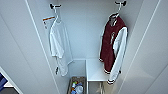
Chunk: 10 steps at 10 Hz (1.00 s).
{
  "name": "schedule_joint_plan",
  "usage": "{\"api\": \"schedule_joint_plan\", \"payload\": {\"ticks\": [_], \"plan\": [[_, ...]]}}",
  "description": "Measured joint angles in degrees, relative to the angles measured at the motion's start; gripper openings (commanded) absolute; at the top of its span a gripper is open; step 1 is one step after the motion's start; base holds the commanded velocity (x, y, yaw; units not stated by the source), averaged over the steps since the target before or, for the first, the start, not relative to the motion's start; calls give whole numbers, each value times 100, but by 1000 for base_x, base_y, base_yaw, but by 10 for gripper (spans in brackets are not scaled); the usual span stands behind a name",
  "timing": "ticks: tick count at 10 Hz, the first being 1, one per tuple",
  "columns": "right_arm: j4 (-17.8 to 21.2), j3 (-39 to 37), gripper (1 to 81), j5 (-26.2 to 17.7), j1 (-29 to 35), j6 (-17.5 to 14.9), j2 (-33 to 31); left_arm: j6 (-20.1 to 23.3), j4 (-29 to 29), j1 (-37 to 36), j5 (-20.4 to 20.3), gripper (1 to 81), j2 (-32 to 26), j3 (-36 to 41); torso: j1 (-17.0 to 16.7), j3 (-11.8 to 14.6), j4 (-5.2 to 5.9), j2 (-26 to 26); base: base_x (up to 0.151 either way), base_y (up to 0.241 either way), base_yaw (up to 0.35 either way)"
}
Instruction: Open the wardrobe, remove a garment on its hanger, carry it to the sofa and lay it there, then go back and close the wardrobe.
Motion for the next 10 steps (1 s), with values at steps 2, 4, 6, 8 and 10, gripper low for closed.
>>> {"api": "schedule_joint_plan", "payload": {"ticks": [2, 4, 6, 8, 10], "plan": [[-2, -27, 811, -2, 0, 0, 18, 4, 94, 201, -5, 811, -27, -5, 0, 0, 0, 0, 0, 0, 0], [-9, -129, 811, 2, -1, -2, 90, -5, 651, 336, 74, 811, -140, 94, 0, 0, 0, 0, 0, 0, 0], [-138, -524, 811, 7, -30, -6, 154, -16, 1392, 572, 54, 811, -346, 538, 0, 0, 0, 0, 0, 0, 0], [-664, -846, 811, -4, -141, -20, 221, -44, 2264, 861, 185, 811, -536, 1329, 0, 0, 0, -2, 0, 0, 0], [-1097, -887, 811, 24, -360, -24, 350, -71, 3231, 1203, 568, 811, -700, 1742, 0, 2, 0, -5, 0, 0, 0]]}}
